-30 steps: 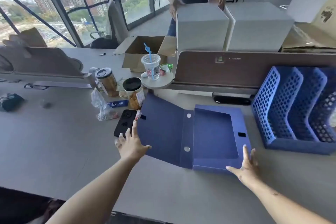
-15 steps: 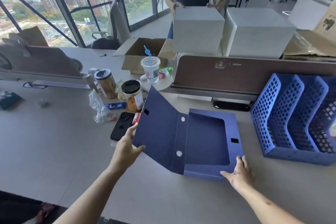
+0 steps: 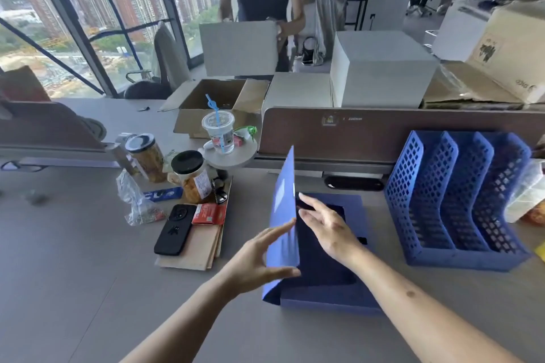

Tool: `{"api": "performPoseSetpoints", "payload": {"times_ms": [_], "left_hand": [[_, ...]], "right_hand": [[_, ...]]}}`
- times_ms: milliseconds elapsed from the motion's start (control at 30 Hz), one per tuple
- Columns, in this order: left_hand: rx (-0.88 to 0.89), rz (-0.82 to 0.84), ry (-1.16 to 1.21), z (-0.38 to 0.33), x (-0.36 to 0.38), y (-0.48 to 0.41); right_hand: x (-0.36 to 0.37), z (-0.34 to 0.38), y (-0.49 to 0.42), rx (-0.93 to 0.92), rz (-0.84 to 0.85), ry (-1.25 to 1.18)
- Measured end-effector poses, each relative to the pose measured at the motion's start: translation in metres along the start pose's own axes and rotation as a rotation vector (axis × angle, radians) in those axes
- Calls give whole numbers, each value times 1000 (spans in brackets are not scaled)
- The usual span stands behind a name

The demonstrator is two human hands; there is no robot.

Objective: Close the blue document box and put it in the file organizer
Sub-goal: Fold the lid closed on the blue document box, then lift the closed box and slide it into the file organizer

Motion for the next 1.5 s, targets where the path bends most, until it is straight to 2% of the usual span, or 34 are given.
{"api": "performPoseSetpoints", "payload": {"times_ms": [133,333,400,500,567,800,1000,1500], "left_hand": [[-11,59,17,-2,24,-31],[-112,-49,-164,29,45,-81],[-240,-70,-225,44,50,-91],[-476,-18,-268,71,58,-100],[-530,23,-215,81,65,-105],[-550,79,85,97,87,-111],[-554,50,64,87,99,-116],[-586,72,-69,95,118,-122]], "right_hand": [[-27,-12,-8,64,-136,56],[-59,-61,-9,181,-248,20],[-69,-76,-6,204,-279,-11],[-81,-98,0,245,-297,-59],[-88,-113,2,276,-297,-83],[-99,-151,5,385,-294,-132],[-96,-167,-3,467,-224,-110],[-93,-185,-9,561,-184,-78]]}}
Point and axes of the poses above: each hand's wrist, its own y-axis away from the middle knuckle, its own x-axis out of the palm, z = x × y, the point moved 2 cm from there along -y, towards the middle knuckle, and after that the axes turned 3 degrees about x, right-handed, at the moved point
